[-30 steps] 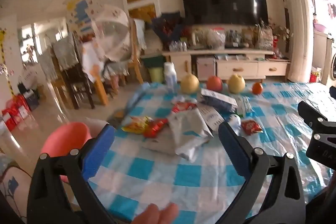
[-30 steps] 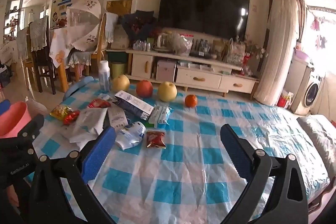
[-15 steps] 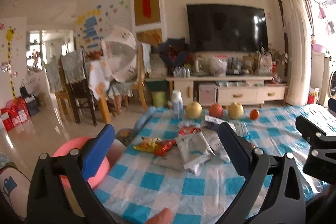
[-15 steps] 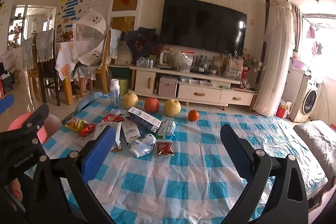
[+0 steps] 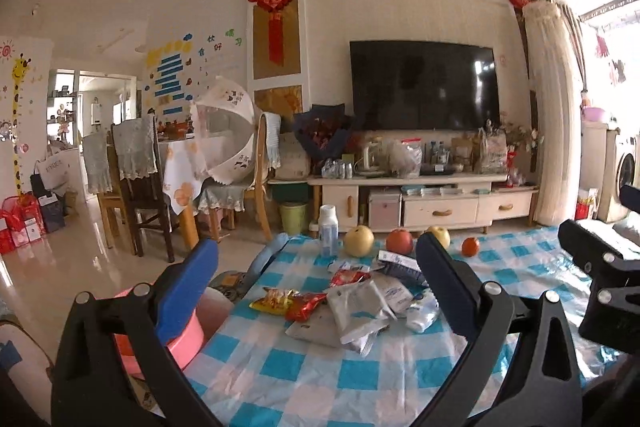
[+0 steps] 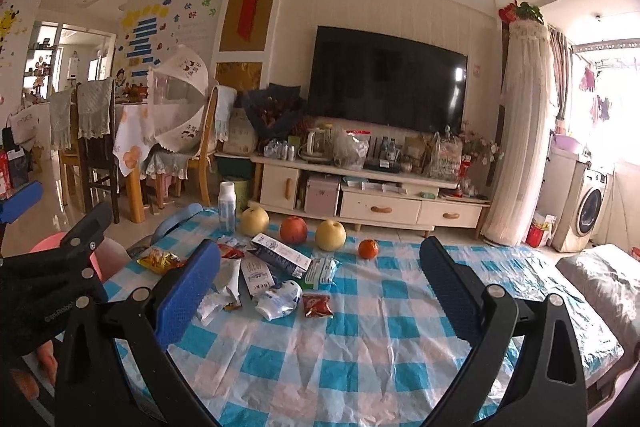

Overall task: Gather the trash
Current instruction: 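Move both open grippers toward the cluttered checked table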

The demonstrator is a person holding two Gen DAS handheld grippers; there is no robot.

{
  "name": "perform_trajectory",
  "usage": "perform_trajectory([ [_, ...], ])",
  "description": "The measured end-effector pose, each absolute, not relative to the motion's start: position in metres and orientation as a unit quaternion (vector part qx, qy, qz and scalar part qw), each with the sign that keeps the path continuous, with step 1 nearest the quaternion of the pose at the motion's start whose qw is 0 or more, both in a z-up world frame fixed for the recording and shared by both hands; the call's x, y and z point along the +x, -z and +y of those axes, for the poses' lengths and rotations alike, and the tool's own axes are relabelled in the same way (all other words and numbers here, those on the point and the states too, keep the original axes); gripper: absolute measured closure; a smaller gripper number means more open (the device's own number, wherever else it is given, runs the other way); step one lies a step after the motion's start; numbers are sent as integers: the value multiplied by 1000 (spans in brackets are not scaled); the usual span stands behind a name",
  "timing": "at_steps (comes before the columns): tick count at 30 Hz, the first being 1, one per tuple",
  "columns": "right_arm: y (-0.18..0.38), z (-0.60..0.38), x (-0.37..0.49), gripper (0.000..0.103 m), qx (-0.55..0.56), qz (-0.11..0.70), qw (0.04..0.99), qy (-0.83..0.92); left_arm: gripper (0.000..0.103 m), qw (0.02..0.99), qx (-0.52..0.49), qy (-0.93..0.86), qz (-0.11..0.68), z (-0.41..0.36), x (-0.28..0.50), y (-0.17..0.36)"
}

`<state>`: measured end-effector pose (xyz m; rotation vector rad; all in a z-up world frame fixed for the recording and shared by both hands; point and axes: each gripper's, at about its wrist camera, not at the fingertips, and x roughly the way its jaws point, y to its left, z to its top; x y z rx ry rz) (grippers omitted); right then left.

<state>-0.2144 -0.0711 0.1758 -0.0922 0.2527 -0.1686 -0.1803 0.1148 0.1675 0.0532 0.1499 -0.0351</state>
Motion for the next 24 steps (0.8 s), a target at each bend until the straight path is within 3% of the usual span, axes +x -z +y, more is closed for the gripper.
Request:
perform_trajectory([
  [12, -165, -68, -210, 4, -50, 128, 988, 66, 4, 993, 25, -10, 111, 116, -167, -159],
  [24, -126, -66, -182, 4, -46, 190, 980, 43, 4, 986, 41, -38, 155, 119, -137, -127],
])
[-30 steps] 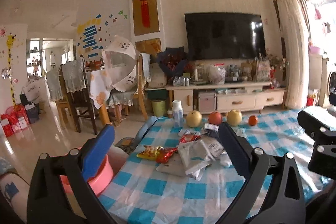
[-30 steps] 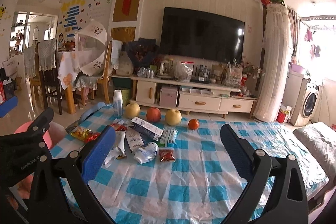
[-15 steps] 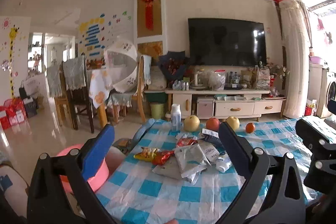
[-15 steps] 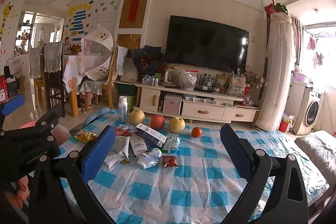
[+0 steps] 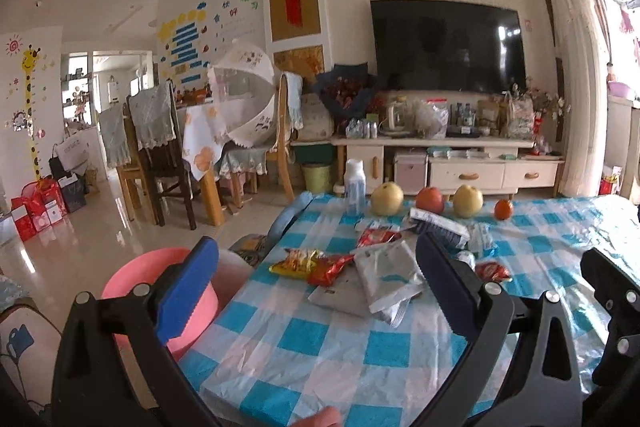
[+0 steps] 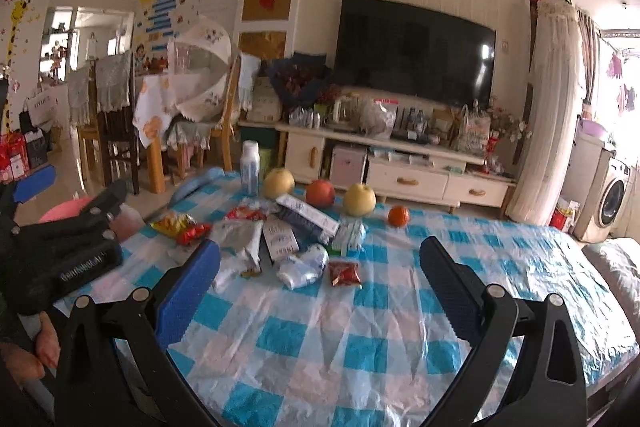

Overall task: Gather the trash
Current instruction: 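Move both open grippers toward the cluttered checked table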

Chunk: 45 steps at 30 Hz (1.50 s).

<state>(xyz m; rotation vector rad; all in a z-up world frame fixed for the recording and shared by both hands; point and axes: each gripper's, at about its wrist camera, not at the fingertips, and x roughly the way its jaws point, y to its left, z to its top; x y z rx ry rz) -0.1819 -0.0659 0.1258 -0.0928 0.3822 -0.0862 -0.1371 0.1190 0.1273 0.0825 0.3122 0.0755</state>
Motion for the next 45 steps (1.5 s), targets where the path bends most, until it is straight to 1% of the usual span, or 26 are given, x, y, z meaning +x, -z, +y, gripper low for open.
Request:
perform_trajectory([
  [6, -93, -75, -161, 4, -31, 231, 971, 44, 4, 980, 49, -53, 186, 125, -115, -99],
  [12, -62, -86, -138, 4, -8, 279, 960, 22, 4, 972, 57, -22, 227, 126, -95, -68],
  [19, -31, -91, -119, 4, -17, 310, 950, 20, 4, 971, 74, -29, 225, 125, -83, -47],
  [23, -24, -96, -111, 4, -20, 320, 947, 32, 4, 971, 75, -35, 225, 128, -77, -41],
  [28, -20, -101, -104, 4, -21, 319, 947, 38, 4, 973, 48, -36, 225, 134, -72, -42],
  [34, -13, -110, -90, 4, 1, 343, 939, 32, 4, 968, 70, -25, 241, 129, -65, -41],
  [38, -7, -120, -80, 4, 26, 358, 933, 21, 4, 959, 84, -3, 271, 123, -57, -37],
  [42, -4, -128, -70, 4, 38, 360, 932, 0, 4, 946, 69, 34, 316, 122, -41, -32],
  [45, -1, -138, -56, 4, 58, 370, 927, -19, 4, 939, 81, 60, 328, 116, -29, -29],
])
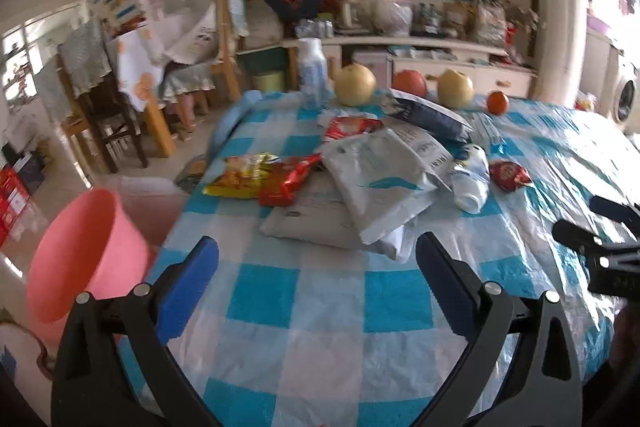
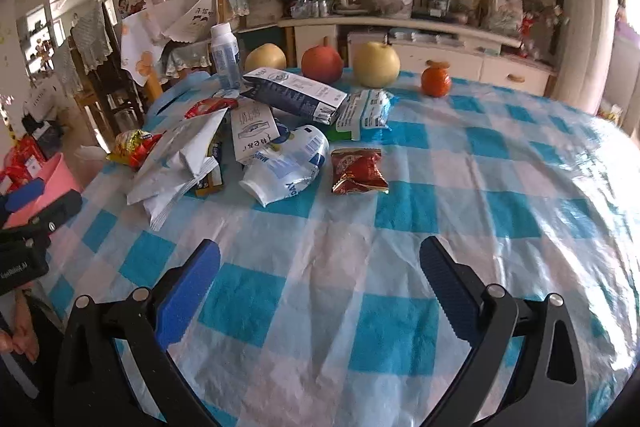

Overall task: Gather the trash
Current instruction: 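Move both open grippers toward the cluttered checked table, then grasp the red snack packet with the right gripper while the left grasps the white wet-wipes pack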

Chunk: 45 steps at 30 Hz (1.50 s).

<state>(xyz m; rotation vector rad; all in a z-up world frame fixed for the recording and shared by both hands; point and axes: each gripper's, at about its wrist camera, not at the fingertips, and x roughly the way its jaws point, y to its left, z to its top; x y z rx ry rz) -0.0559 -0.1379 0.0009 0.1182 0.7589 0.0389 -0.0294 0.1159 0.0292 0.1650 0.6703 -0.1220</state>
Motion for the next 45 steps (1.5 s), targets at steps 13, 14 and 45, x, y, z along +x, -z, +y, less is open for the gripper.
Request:
perform_trajectory([
  [13, 14, -175, 2, 5, 148, 394, 905, -65, 4, 895, -57, 135, 420, 98, 62, -21],
  [14, 15, -177, 6, 5, 150, 394, 904, -64, 4, 891, -70, 134, 429, 96, 71, -19],
  [45, 38, -178, 54, 56, 33, 430, 902, -11, 32, 863, -76, 79, 493, 93, 129, 22],
])
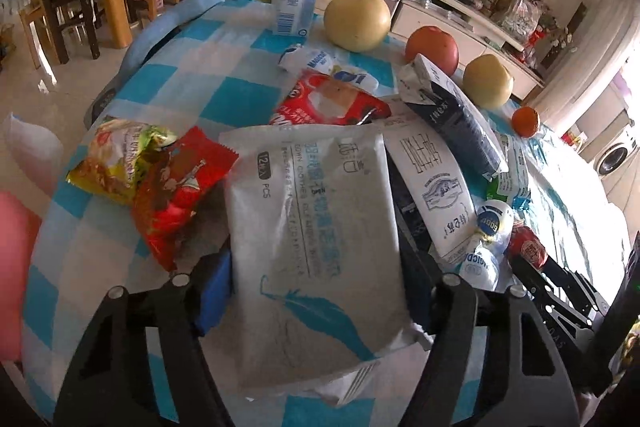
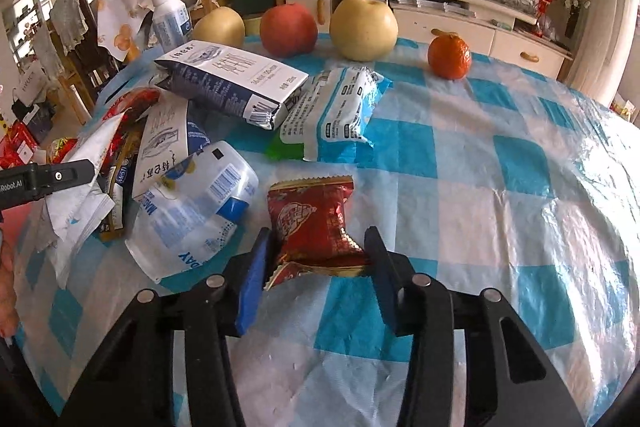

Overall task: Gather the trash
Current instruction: 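Grasp the red snack packet with the right gripper while the left grasps the white wet-wipes pack, then carry both held items over the pink basin and open both grippers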

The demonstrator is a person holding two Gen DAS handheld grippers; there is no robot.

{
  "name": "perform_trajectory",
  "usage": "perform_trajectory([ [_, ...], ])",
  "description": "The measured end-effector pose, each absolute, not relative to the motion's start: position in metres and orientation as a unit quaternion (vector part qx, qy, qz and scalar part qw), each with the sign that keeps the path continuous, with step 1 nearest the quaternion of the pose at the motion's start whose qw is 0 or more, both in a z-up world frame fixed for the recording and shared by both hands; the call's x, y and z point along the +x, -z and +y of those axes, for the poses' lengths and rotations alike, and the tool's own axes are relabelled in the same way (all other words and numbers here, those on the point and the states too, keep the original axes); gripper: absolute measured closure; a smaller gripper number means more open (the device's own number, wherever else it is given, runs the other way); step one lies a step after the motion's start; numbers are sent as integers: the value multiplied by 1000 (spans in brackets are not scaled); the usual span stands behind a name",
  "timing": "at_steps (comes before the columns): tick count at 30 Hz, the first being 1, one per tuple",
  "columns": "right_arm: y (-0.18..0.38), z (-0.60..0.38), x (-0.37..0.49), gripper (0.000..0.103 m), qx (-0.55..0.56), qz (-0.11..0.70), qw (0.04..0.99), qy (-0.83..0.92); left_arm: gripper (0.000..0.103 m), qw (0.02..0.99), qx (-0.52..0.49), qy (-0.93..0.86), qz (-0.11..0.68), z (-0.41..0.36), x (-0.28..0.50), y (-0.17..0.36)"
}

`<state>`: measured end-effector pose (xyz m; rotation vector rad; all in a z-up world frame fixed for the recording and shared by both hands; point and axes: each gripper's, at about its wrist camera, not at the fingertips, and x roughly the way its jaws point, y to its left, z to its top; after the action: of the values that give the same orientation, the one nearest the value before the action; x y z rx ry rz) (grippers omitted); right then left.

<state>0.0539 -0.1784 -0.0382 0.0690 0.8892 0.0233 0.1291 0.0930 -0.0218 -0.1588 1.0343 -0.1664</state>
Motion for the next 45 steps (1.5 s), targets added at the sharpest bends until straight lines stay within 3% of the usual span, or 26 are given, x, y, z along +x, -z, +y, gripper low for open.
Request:
perform_trajectory([
  [24, -26, -135, -2, 64, 44, 356, 933, -13, 34, 900, -100, 86, 414, 163, 85, -43],
  [33, -86, -2, -5, 64, 29, 317, 932, -170, 34, 918, -126, 23, 376, 243, 62, -72],
  [45, -82, 221, 20, 61, -45, 331, 878, -344, 31, 878, -245, -181, 370, 423, 39, -54],
])
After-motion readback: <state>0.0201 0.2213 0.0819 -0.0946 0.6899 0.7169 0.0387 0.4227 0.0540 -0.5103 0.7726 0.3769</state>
